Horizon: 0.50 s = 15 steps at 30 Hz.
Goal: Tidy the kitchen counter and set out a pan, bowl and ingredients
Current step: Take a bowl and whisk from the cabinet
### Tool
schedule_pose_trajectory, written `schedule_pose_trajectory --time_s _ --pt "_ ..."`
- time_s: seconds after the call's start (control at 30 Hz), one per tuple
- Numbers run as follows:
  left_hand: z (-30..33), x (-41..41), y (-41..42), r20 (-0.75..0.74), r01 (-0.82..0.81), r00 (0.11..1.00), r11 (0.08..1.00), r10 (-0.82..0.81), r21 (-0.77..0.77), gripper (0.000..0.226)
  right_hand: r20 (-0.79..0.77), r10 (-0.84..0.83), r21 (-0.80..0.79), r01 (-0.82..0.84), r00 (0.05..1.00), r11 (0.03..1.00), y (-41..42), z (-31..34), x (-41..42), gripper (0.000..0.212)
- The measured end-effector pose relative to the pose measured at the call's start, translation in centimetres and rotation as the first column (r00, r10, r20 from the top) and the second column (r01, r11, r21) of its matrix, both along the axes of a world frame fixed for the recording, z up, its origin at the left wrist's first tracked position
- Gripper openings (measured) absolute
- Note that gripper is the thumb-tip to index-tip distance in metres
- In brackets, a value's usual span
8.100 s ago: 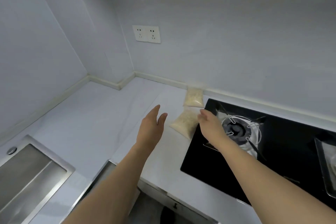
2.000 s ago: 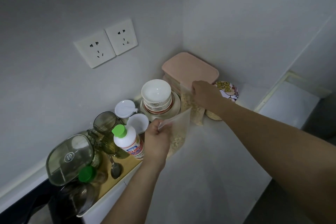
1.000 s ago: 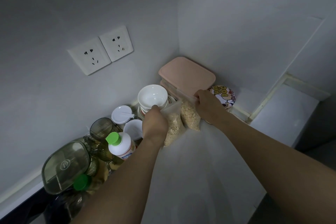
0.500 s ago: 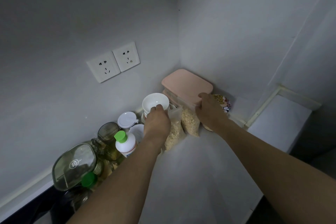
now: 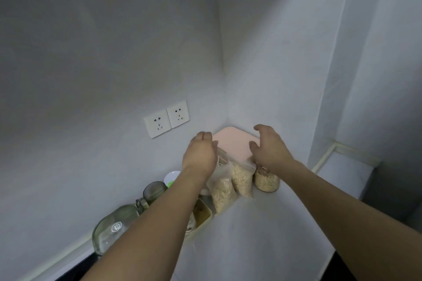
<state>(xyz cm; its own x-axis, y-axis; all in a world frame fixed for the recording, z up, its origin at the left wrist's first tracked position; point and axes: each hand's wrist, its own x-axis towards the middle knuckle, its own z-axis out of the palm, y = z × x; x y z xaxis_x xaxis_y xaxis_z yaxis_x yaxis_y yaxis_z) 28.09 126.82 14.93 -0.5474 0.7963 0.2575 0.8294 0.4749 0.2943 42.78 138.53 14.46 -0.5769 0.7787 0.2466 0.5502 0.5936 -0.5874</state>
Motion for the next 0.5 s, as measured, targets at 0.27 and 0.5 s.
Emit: schedule_pose_trajectory --time_s 0.27,0.5 --pt "9.2 2.7 -3.2 -0.166 0.064 0.985 0.996 -0.053 0.065 0.038 -0.073 -0.034 0.112 0.042 0.997 0.993 -4.3 7.9 3.9 0.052" --pt "17.3 6.5 -5.3 -0.302 0.136 0.948 0.986 -0.101 0.096 0.038 -0.143 -0.062 0.198 0.09 0.988 0.976 -7.4 15.0 8.0 0.052"
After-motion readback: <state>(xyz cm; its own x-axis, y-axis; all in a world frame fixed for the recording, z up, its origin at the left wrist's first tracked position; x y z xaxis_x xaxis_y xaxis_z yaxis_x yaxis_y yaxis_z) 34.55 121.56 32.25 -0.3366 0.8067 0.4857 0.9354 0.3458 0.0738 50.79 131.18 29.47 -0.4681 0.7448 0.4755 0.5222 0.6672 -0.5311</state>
